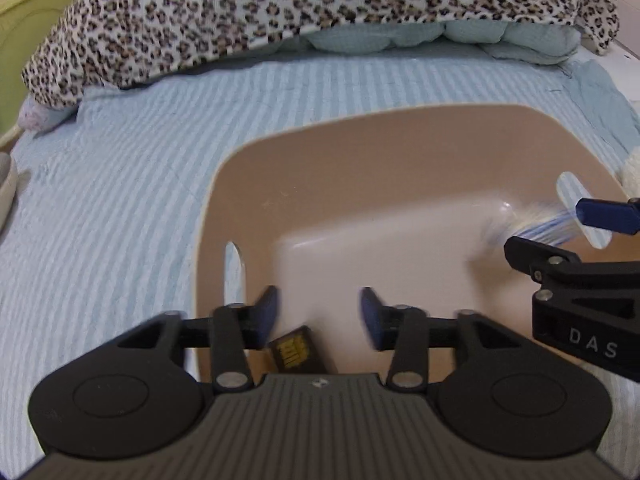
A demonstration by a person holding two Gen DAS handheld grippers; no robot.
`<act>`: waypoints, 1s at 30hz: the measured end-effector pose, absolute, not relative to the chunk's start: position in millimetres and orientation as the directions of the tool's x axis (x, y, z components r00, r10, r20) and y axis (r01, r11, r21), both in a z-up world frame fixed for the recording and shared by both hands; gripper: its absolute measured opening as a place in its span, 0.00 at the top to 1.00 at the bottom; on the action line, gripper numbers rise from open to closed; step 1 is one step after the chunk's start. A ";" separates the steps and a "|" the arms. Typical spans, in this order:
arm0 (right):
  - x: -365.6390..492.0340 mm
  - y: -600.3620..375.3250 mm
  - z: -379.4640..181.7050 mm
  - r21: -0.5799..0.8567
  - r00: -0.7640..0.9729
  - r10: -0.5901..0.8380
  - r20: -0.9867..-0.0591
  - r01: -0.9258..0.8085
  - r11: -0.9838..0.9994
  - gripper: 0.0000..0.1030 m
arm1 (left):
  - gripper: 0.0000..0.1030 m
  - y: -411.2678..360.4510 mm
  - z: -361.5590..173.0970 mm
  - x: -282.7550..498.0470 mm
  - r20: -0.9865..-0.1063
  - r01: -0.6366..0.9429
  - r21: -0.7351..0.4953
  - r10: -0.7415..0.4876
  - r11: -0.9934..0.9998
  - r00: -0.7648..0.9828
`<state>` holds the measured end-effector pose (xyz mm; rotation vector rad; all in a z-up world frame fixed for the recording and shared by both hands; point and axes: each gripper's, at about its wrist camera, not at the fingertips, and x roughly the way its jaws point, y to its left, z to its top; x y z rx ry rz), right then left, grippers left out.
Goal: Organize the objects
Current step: 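Carry both items over the beige basket and open both tools to drop them, then grasp the wooden stick figure with the left tool while the right tool grasps the small printed box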
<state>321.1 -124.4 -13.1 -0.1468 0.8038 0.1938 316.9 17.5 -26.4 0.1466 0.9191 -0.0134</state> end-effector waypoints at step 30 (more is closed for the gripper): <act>145.5 -158.0 0.3 -0.012 0.688 0.154 -0.709 -0.231 0.973 0.00 | 0.12 44.4 1.3 156.2 -0.787 0.053 0.110 0.054 0.993 0.615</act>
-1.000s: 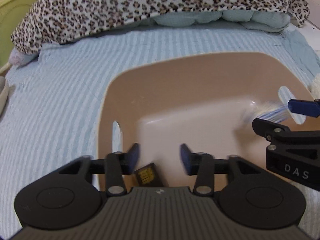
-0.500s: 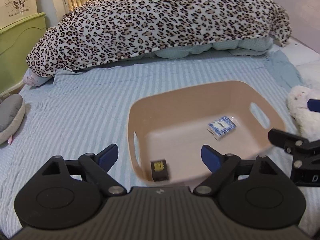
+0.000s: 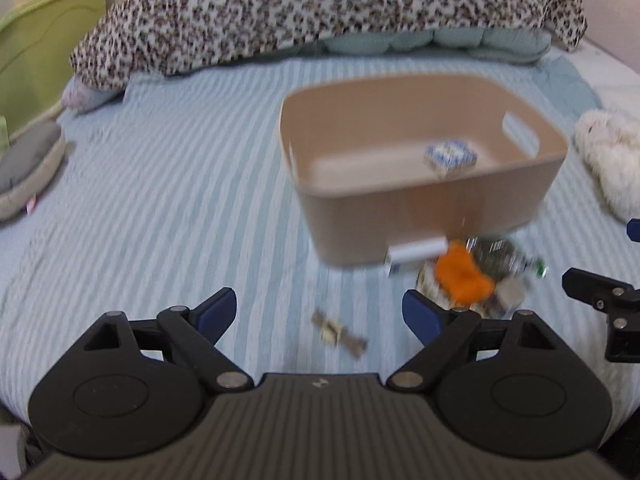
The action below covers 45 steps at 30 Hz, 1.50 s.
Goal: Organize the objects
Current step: 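Grasp the wooden stick figure with the left tool while the right tool grasps the small printed box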
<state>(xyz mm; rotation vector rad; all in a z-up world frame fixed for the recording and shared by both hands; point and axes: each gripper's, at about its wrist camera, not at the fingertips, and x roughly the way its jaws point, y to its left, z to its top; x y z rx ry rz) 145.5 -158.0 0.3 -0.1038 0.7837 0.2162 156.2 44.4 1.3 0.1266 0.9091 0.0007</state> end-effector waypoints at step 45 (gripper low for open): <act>169.0 -144.9 -84.4 0.109 0.551 0.261 -0.793 -0.293 0.950 0.25 | 0.15 59.4 -106.5 202.4 -0.803 0.141 0.056 -0.039 0.988 0.595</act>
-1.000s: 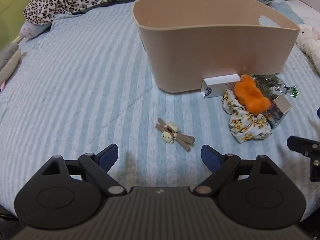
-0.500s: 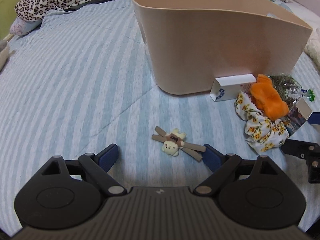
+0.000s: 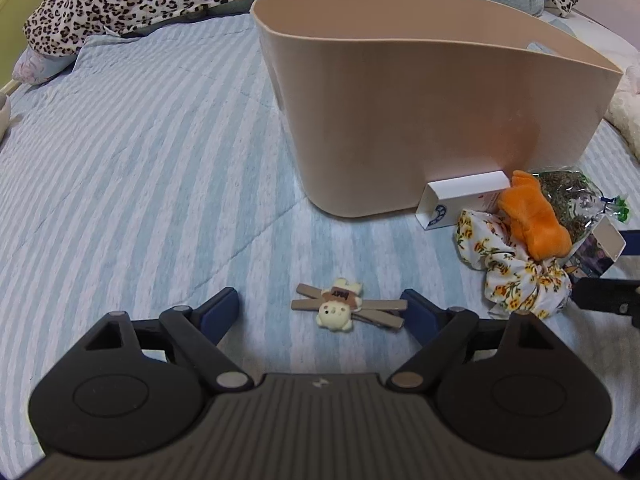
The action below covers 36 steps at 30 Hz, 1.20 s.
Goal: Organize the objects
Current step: 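Grasp the wooden stick figure with the left tool while the right tool grasps the small printed box, then carry both items over the basket and release them inside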
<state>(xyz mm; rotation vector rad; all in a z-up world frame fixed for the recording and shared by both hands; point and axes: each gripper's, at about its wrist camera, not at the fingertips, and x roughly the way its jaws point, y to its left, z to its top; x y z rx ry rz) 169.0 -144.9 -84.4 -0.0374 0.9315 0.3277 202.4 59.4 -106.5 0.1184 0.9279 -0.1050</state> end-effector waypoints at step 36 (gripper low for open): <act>145.2 -177.8 -28.9 0.121 0.653 0.270 -0.708 -0.264 0.957 0.80 | 0.44 69.3 -48.4 149.6 -0.712 0.201 0.110 -0.064 0.973 0.699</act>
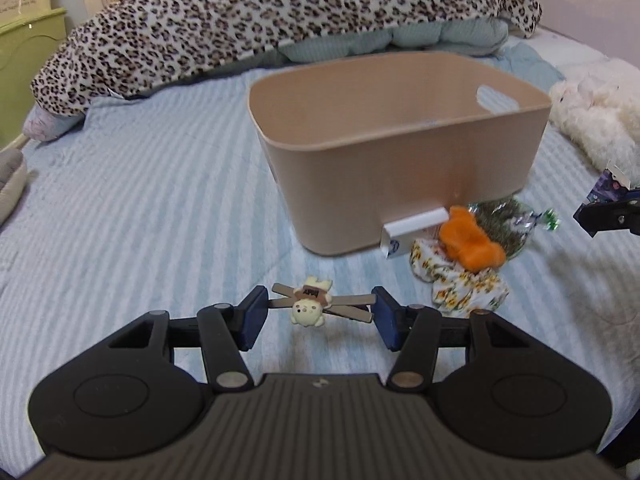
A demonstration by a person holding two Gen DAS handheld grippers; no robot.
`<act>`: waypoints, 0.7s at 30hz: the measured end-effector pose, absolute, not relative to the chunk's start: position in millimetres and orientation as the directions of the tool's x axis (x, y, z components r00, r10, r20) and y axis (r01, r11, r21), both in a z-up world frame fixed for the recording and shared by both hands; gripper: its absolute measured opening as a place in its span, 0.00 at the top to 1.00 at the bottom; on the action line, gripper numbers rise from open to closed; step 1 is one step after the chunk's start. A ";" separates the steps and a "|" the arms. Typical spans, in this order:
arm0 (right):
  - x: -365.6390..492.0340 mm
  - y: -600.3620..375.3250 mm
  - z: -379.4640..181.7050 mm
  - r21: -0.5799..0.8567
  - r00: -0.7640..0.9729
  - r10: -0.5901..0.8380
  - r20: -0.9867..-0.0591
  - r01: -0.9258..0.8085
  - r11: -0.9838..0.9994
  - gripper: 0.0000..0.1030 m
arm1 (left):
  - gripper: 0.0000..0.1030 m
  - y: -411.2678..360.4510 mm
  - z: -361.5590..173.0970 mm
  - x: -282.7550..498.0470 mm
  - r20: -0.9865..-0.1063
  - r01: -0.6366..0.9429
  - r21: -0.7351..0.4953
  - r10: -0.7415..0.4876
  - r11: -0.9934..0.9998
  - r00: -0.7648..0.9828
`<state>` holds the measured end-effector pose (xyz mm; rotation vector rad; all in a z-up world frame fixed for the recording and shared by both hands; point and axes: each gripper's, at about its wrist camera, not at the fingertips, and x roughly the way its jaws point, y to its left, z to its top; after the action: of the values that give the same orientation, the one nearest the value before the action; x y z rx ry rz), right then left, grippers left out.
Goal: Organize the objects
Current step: 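Carry both items over the basket and release them inside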
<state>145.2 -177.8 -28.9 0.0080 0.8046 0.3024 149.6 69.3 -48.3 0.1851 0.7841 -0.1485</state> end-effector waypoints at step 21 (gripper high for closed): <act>179.7 -189.6 64.4 0.071 0.820 0.251 -0.514 -0.250 0.965 0.80 | 0.44 39.2 63.8 175.2 -0.508 0.169 0.172 -0.059 0.971 0.859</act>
<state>179.7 -189.6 64.4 0.0005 0.5471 0.2668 175.2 39.1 63.8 0.2149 0.5243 -0.1204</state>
